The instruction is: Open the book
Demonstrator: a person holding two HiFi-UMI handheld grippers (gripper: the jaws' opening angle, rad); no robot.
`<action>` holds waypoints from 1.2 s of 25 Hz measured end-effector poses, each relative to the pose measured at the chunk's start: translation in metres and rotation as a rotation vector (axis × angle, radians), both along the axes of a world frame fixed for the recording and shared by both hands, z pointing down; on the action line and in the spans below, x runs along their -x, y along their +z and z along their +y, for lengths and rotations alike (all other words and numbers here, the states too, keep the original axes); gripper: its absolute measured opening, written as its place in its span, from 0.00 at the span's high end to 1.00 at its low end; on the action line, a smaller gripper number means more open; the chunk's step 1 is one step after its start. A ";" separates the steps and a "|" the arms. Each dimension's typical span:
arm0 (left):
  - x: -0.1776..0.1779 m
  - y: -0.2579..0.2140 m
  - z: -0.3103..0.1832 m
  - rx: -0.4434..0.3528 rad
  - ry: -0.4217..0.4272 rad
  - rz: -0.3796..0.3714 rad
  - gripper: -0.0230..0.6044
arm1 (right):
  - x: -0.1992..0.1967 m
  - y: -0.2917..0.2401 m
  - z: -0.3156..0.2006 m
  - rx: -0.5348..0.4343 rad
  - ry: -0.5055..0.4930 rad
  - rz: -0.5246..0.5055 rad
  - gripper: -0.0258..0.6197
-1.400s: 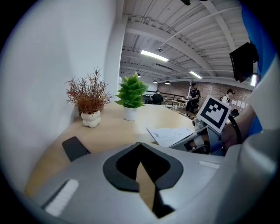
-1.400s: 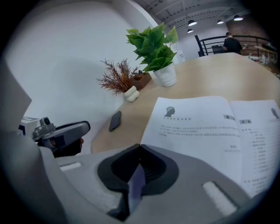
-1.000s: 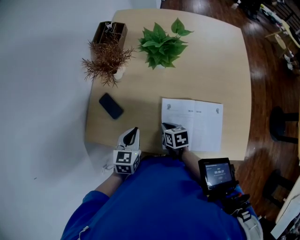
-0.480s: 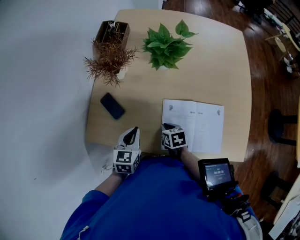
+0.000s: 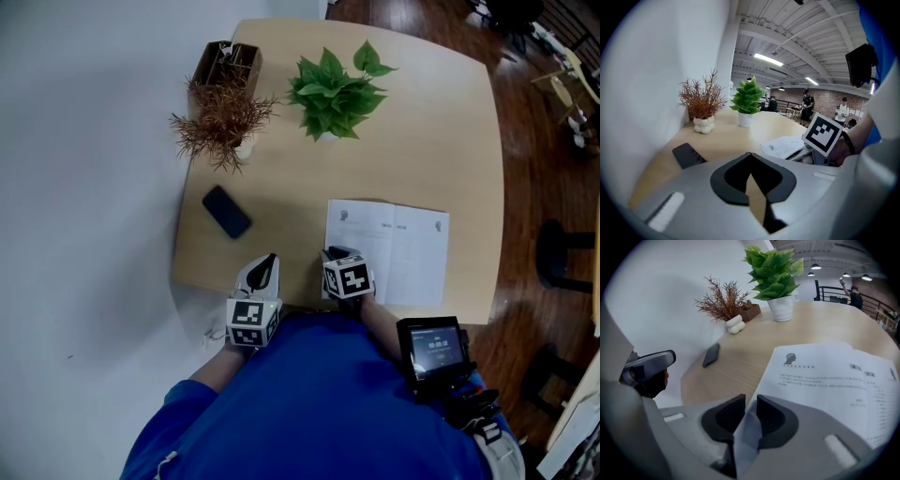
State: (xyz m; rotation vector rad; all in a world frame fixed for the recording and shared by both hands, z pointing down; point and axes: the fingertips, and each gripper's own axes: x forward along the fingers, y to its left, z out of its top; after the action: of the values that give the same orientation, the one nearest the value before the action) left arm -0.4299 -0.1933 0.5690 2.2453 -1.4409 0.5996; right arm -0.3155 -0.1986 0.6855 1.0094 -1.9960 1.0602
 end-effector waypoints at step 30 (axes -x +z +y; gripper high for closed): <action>-0.039 -0.002 0.005 -0.019 0.081 0.026 0.95 | -0.020 -0.048 0.017 -0.086 0.021 -0.090 0.84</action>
State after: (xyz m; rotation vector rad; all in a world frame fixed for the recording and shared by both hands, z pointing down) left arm -0.3908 -0.1881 0.5673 2.3263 -1.3544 0.5822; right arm -0.2950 -0.1816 0.6378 1.0465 -2.1241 1.0554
